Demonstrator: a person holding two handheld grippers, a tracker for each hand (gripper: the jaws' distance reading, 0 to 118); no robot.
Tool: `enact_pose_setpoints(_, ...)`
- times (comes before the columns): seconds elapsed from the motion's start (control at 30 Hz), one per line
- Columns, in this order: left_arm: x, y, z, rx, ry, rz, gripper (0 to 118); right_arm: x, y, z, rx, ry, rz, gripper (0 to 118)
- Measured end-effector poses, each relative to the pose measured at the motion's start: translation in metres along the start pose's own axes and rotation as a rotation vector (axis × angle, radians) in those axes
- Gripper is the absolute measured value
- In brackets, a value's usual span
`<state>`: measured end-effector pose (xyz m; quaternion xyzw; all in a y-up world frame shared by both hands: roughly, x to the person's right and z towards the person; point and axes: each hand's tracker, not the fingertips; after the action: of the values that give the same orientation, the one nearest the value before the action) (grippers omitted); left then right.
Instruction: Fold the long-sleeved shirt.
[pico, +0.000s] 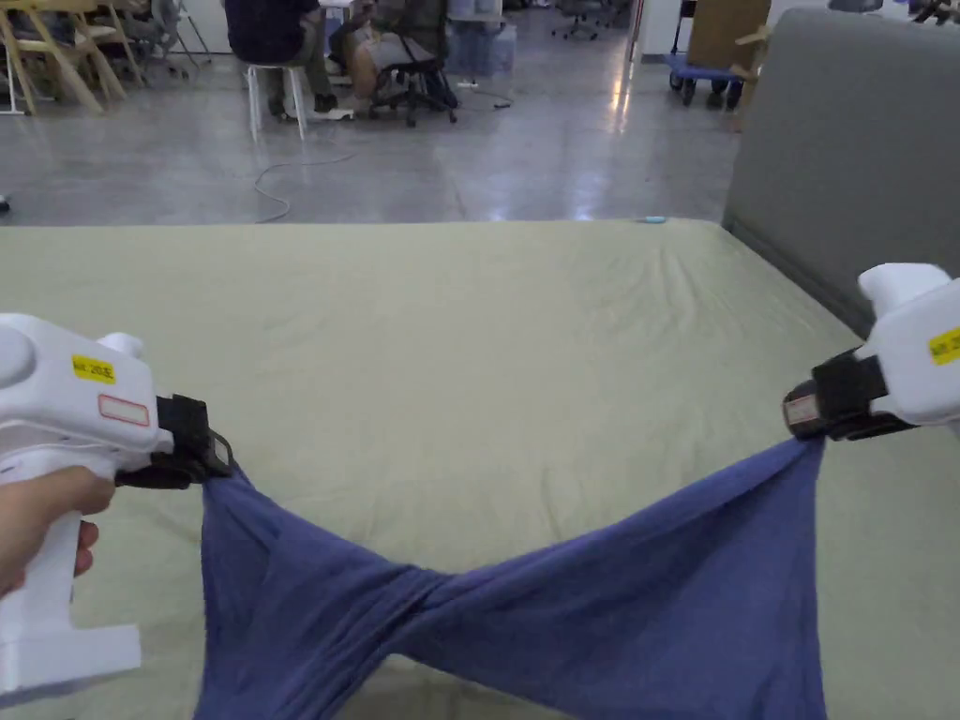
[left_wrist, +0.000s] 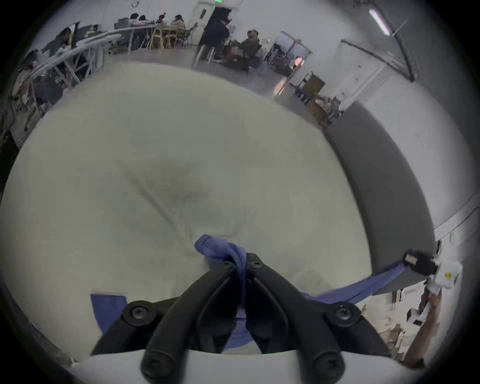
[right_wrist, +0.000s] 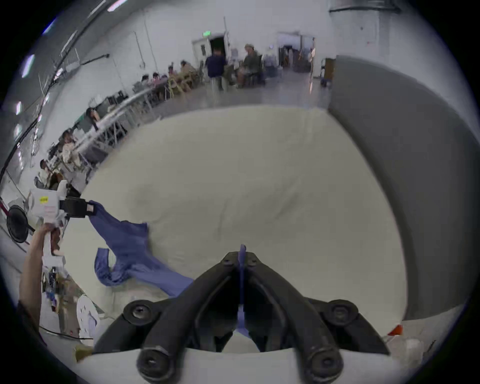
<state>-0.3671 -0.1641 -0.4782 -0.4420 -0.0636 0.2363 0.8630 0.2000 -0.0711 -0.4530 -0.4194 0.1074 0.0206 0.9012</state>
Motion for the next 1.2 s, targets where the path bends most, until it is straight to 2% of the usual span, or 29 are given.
enact_pose_setpoints(0.1,0.014,0.030,0.051,0.082,-0.052,0.033,1,0.022,0.015,0.056,0.077,-0.001,-0.032,0)
enact_pose_setpoints(0.23,0.043,0.068,0.114,0.192,-0.101,0.034,1,0.029,0.047,0.109,0.198,-0.068,-0.009,0)
enact_pose_setpoints(0.43,0.082,0.122,0.178,0.302,-0.177,0.059,1,0.037,0.123,0.138,0.290,-0.097,-0.035,0)
enact_pose_setpoints(0.57,0.111,0.163,0.188,0.364,-0.126,0.026,1,0.033,0.193,0.125,0.309,-0.116,-0.047,0)
enact_pose_setpoints(0.77,0.126,0.215,0.167,0.405,-0.077,0.046,1,0.025,0.275,0.082,0.312,-0.146,-0.087,0)
enact_pose_setpoints(0.87,0.123,0.234,0.152,0.423,-0.061,0.054,1,0.025,0.299,0.054,0.320,-0.156,-0.105,0)
enact_pose_setpoints(1.07,0.106,0.261,0.123,0.445,-0.064,0.086,1,0.026,0.324,0.004,0.304,-0.179,-0.082,0)
enact_pose_setpoints(1.2,0.095,0.260,0.098,0.463,-0.064,0.047,1,0.033,0.322,-0.031,0.299,-0.164,-0.101,0)
